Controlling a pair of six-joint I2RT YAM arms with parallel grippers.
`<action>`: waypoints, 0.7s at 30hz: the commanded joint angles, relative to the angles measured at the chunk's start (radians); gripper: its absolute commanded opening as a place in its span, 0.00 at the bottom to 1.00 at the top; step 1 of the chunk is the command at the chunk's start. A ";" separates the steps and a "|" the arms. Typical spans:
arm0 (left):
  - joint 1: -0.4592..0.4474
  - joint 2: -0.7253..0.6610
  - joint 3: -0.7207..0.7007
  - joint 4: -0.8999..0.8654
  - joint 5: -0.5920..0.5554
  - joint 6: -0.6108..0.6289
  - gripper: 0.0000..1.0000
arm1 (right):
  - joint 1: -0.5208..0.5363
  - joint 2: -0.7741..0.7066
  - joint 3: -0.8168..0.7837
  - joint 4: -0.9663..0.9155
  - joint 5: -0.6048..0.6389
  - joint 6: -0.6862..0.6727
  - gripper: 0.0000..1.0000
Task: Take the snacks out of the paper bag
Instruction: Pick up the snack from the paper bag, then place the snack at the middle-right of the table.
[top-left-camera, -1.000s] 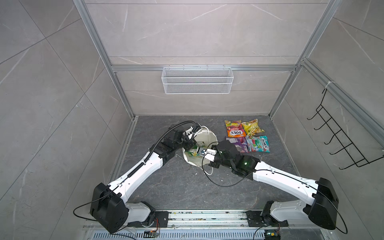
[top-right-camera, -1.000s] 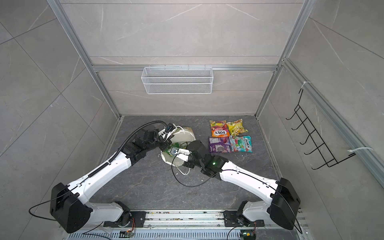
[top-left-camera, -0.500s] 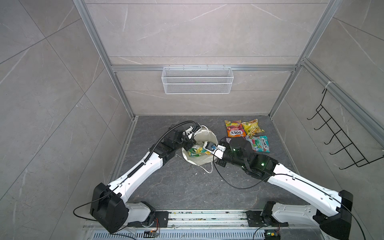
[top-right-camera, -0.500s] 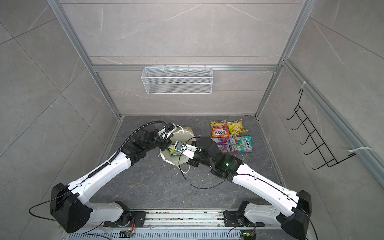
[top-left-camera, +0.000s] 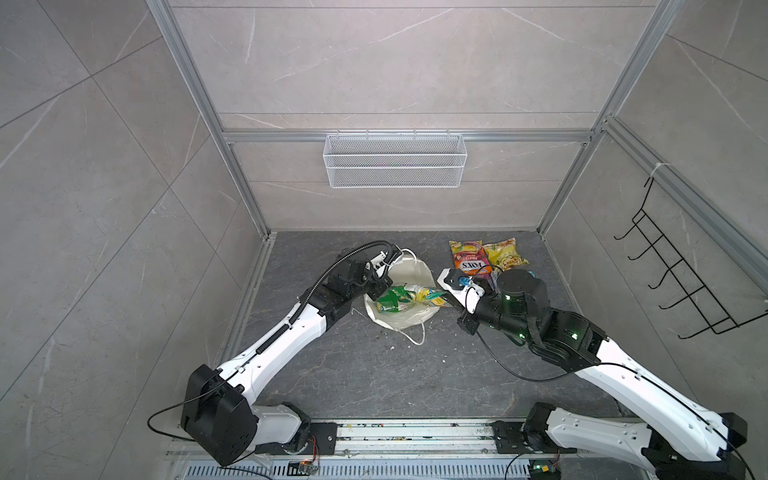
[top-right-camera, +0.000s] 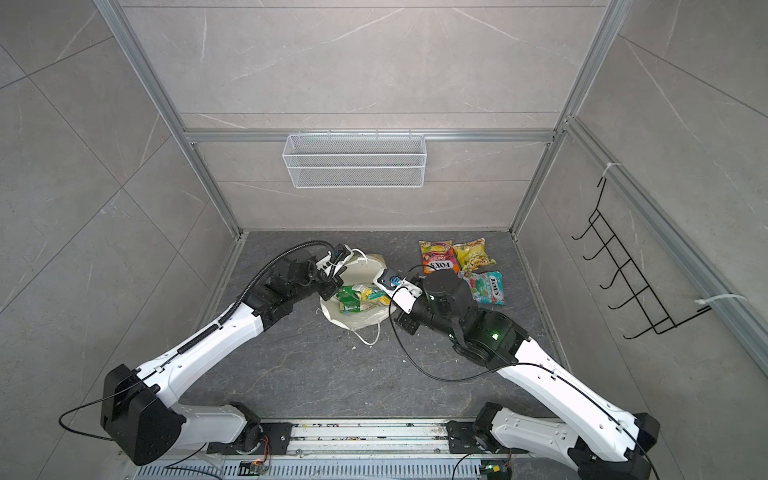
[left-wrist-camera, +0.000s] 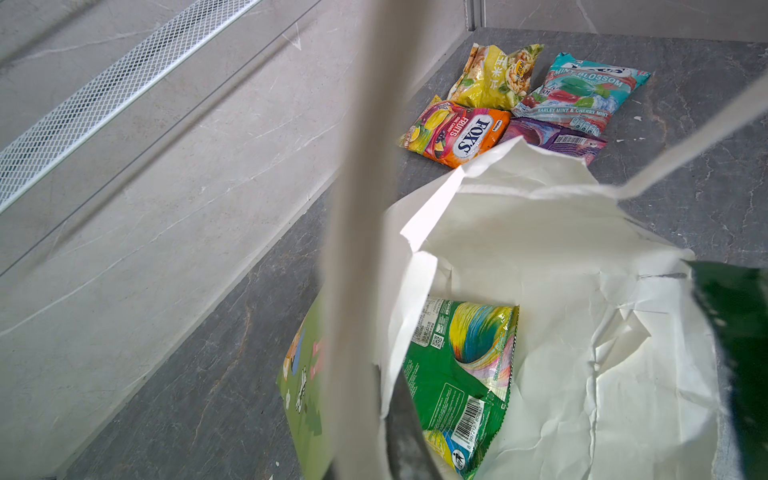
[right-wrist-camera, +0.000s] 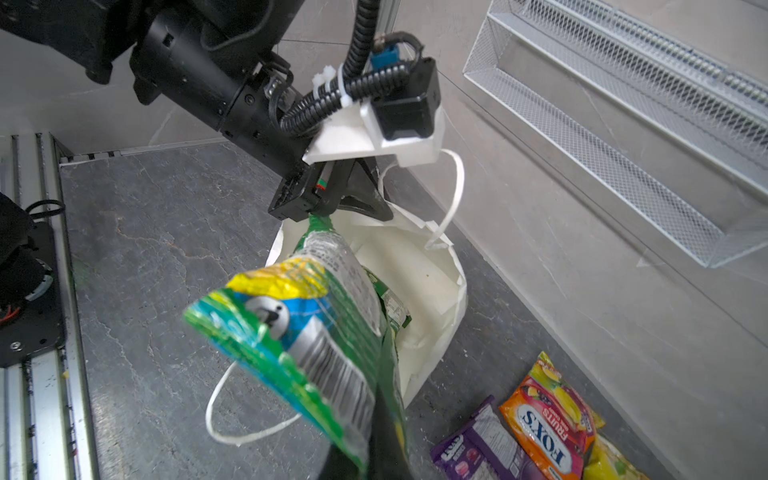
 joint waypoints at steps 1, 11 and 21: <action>-0.001 0.004 0.033 0.030 -0.026 -0.006 0.00 | -0.032 -0.047 0.055 -0.015 -0.054 0.089 0.00; -0.002 -0.021 0.010 0.060 -0.042 -0.017 0.00 | -0.175 -0.112 0.084 -0.151 0.036 0.254 0.00; -0.001 -0.013 0.011 0.071 -0.025 -0.037 0.00 | -0.439 -0.019 0.076 -0.357 -0.058 0.398 0.00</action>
